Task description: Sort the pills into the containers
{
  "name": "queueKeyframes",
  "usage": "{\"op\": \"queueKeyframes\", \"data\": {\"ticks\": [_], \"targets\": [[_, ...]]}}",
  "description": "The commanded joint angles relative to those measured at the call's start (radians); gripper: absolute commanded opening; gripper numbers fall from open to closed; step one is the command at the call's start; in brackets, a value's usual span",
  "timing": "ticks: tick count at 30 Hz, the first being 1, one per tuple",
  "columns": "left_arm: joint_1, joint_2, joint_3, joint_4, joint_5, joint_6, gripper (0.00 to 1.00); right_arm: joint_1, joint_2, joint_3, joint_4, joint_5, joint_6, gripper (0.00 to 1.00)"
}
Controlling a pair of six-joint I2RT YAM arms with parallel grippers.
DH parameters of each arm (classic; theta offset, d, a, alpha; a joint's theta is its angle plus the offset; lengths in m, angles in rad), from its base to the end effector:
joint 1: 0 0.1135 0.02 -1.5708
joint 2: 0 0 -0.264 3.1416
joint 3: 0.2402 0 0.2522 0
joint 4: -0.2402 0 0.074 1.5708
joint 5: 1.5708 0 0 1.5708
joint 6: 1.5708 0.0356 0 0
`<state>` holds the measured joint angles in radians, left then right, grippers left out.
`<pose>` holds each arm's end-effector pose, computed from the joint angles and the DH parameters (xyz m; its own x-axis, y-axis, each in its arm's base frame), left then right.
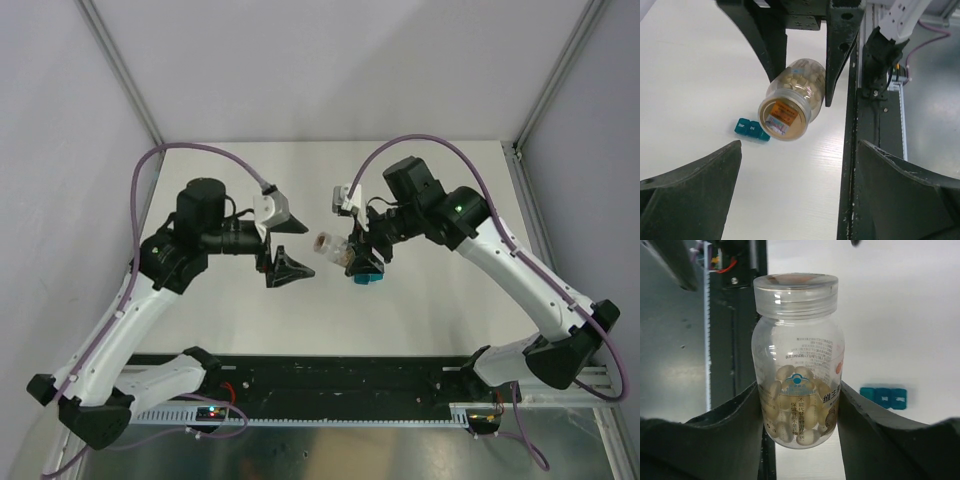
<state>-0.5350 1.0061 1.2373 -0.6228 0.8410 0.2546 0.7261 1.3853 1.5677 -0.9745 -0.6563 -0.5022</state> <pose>0.1531 -0.1216 0.4137 -0.0829 0.2443 -0.9661 0.9852 0.1661 -0.0425 0.1898 0.1976 0.4037 -0.0591 -0.5625 -0.8247 -0.9982 0.0424 0.0426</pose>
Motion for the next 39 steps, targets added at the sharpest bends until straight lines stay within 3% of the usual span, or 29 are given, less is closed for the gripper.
{"op": "queueKeyframes", "data": {"ticks": [1, 20, 22, 25, 29, 30, 33, 39], "targets": [[-0.061, 0.016, -0.010, -0.026, -0.053, 0.138, 0.99, 0.003, 0.020, 0.064, -0.068, -0.144, -0.047, 0.00], [-0.093, 0.083, 0.082, -0.026, -0.011, 0.097, 0.76, 0.026, 0.051, 0.061, -0.115, -0.143, -0.083, 0.00], [-0.093, 0.083, 0.085, -0.027, -0.005, 0.093, 0.69, 0.027, 0.050, 0.062, -0.114, -0.140, -0.082, 0.00], [-0.094, 0.094, 0.088, -0.027, 0.004, 0.078, 0.51, 0.029, 0.048, 0.063, -0.106, -0.128, -0.078, 0.00], [-0.093, 0.136, 0.115, -0.028, 0.004, 0.007, 0.12, 0.040, 0.035, 0.060, -0.068, -0.047, -0.056, 0.00], [-0.093, 0.156, 0.129, -0.025, -0.001, -0.031, 0.06, 0.043, 0.032, 0.059, -0.054, -0.017, -0.045, 0.00], [-0.092, 0.199, 0.177, -0.012, -0.042, -0.137, 0.01, 0.047, 0.019, 0.054, 0.004, 0.109, -0.008, 0.00], [-0.067, 0.230, 0.176, 0.103, -0.115, -0.433, 0.00, 0.059, -0.012, 0.025, 0.127, 0.365, 0.042, 0.00]]}}
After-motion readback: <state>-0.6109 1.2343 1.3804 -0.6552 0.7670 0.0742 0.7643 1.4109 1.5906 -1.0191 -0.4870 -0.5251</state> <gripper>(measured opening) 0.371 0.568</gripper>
